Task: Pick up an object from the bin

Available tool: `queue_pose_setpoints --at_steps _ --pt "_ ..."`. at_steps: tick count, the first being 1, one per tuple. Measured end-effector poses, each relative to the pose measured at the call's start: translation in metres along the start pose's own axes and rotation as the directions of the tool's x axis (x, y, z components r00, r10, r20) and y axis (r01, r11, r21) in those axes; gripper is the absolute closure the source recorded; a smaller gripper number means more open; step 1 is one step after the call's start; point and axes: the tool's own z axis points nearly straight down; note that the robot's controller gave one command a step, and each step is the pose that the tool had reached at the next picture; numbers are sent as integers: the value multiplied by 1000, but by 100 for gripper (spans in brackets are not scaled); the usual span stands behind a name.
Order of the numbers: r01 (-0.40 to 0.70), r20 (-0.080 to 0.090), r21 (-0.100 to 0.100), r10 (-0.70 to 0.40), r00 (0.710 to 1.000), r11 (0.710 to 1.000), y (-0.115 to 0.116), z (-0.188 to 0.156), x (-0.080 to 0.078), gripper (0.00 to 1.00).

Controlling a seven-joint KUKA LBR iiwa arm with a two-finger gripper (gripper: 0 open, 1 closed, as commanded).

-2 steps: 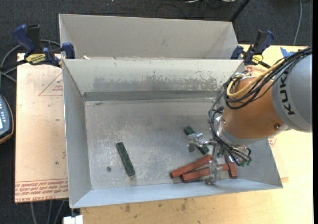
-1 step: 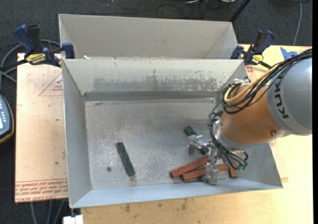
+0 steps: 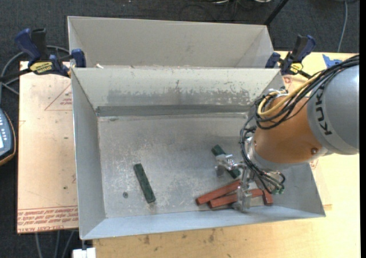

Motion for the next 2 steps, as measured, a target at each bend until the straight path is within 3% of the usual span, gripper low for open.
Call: queue_pose_setpoints --at_steps 1,2 --pt "1 -9 -2 -1 1000 1000 1 1 2 100" --pt "2 -9 -2 -2 1000 1000 1 -29 1 100"
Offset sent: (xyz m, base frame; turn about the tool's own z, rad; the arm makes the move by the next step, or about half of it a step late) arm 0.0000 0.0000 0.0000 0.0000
